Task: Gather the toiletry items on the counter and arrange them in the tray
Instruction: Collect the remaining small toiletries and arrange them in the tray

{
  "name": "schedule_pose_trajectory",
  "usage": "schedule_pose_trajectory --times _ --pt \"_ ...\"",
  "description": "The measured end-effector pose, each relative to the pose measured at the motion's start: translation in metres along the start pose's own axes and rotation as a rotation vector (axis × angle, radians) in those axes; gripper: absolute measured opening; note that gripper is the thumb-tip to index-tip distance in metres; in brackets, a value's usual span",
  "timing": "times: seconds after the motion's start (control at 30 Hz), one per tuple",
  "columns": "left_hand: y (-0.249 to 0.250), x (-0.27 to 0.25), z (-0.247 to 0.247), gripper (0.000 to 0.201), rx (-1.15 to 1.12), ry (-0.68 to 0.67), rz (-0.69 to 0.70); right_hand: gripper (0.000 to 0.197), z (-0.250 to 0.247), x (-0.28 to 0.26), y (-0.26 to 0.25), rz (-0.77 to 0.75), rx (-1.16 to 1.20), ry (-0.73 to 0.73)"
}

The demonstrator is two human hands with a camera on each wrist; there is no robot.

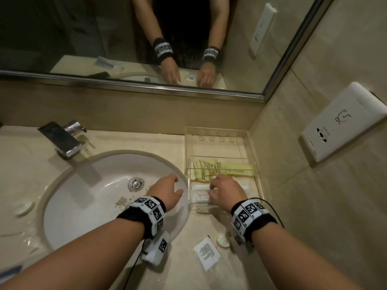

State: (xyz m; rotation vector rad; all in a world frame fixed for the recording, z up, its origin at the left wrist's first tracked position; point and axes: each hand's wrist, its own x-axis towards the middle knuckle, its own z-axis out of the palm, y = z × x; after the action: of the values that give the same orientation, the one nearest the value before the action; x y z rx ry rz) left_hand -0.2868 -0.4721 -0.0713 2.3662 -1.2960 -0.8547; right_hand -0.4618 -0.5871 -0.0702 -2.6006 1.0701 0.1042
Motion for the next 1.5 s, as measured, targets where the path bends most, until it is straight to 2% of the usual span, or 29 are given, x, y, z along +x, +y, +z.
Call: schedule_pose_trajectory --times 0.13,0.27,0.47,0.7,0.9,1.17,1.33,1.5 --pt "-0.017 -0.016 -0.026 0.035 -0.014 0.008 -0.012 0.020 -0.014 -0.005 -0.034 -0.007 -0.010 0.008" --pt "-0.050 -0.037 -0.056 0.026 -0.122 0.012 -0.033 0.022 -0.016 -0.008 -0.076 -0.026 -0.047 0.009" --pt "-0.132 -0.081 -0.092 0.018 -0.164 0.067 -0.060 0.023 0.002 -0.007 -0.166 -0.125 -0.071 -0.032" --pt "-0.225 -0.130 -0.126 0.016 -0.202 0.118 -0.173 0.021 0.036 0.002 -0.277 -0.263 -0.107 -0.079" --pt "-0.295 -0.169 -0.155 0.020 -0.277 0.210 -0.281 0.023 0.061 0.010 -0.347 -0.319 -0.145 -0.182" --pt "-0.358 -0.210 -0.159 0.016 -0.350 0.258 -0.399 0.036 0.103 -0.001 -0.413 -0.447 -0.236 -0.393" --pt "-0.378 -0.224 -0.156 0.013 -0.392 0.280 -0.437 0.052 0.138 -0.018 -0.436 -0.536 -0.297 -0.409" --pt "-0.391 -0.232 -0.153 0.012 -0.423 0.268 -0.463 0.040 0.159 -0.027 -0.446 -0.551 -0.413 -0.389"
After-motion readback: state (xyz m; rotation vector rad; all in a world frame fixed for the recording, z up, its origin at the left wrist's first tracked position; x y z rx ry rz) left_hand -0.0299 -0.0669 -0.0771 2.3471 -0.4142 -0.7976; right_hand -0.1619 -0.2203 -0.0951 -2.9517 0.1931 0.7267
